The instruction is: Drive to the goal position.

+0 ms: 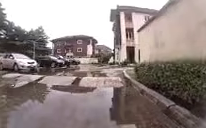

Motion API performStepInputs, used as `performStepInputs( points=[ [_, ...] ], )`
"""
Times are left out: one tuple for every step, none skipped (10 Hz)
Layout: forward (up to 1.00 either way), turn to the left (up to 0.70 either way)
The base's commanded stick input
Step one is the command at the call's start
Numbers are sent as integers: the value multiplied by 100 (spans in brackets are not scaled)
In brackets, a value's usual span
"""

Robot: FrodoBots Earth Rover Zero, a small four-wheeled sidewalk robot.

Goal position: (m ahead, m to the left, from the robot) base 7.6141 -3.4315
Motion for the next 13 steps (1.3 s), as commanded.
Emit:
performStepInputs(
  points=[
    [50,0],
    [50,0],
    [50,0],
    [50,0],
    [50,0],
    [50,0],
    [50,0],
    [50,0],
    [50,0],
    [50,0],
    [50,0],
    [50,0],
    [50,0]
  ],
)
